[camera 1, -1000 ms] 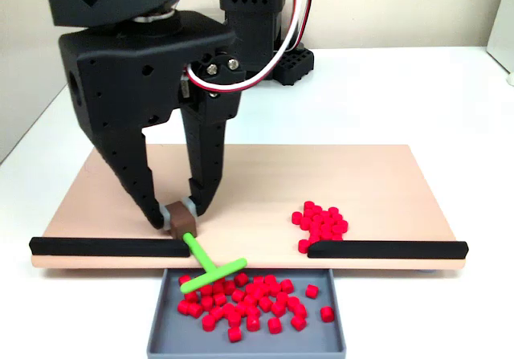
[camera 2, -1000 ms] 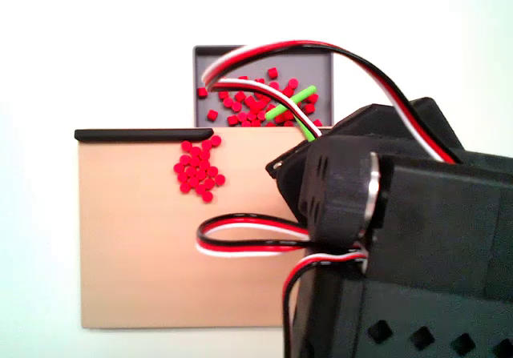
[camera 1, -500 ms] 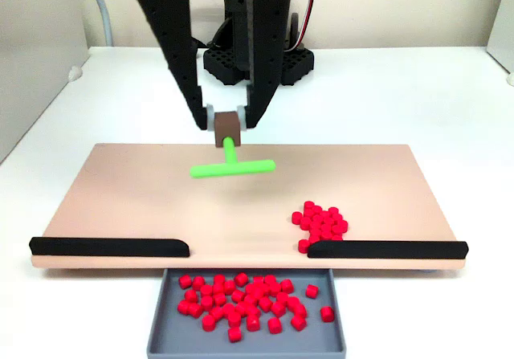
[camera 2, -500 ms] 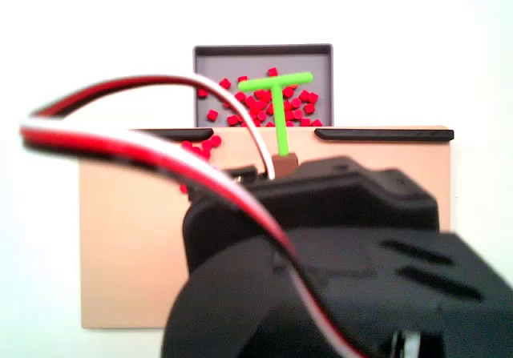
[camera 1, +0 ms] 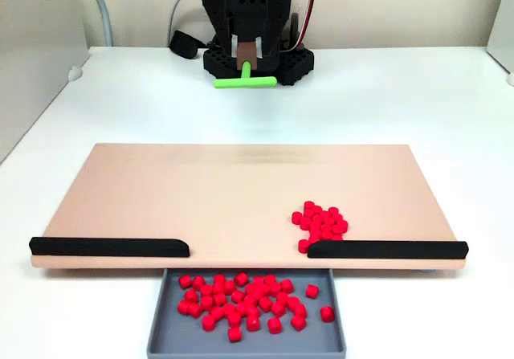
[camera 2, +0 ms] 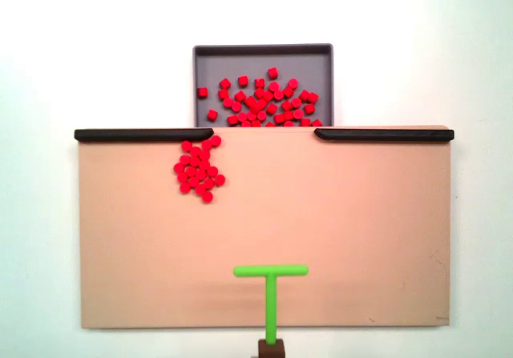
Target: Push granules from right to the grey container
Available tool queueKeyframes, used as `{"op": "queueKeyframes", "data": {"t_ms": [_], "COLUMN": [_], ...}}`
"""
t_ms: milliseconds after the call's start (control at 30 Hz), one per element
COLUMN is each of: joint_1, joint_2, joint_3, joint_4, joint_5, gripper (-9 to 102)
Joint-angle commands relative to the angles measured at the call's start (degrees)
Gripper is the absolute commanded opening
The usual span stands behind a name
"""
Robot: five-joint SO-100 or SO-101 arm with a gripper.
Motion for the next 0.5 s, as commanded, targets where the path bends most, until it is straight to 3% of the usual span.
{"op": "queueKeyframes", "data": {"t_ms": [0,467], "joint_1": [-0.26,-0.44], "joint_2": [5.62,4.92], "joint_3": [2.99,3.87], "joint_4": [-0.35,-0.26], "joint_5": [0.35,0.70], "gripper": [0,0]}}
